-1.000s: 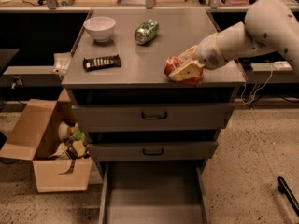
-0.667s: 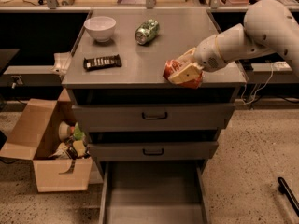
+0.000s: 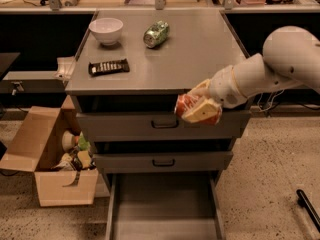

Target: Place coke can into bottom drawer

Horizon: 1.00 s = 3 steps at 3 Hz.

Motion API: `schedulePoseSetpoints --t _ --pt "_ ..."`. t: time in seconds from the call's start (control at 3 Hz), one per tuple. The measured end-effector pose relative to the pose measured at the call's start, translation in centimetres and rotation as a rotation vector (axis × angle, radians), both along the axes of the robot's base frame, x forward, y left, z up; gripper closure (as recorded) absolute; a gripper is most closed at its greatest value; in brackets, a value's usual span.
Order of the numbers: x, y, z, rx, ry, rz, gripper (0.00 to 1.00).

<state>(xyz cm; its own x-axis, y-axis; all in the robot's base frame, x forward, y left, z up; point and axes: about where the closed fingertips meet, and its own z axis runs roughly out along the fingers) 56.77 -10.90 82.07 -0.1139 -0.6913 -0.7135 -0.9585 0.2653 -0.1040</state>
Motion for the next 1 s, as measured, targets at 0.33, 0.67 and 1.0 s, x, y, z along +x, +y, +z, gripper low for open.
schedulePoseSetpoints --t 0.33,0.67,1.0 --pt "-3.86 0.65 -2.05 -0.011 0.017 0.040 1.00" --pt "-4.10 0.77 -2.47 -0.013 0.025 0.045 1.00" --pt "-4.06 0.77 -2.45 -0.013 0.025 0.045 1.00"
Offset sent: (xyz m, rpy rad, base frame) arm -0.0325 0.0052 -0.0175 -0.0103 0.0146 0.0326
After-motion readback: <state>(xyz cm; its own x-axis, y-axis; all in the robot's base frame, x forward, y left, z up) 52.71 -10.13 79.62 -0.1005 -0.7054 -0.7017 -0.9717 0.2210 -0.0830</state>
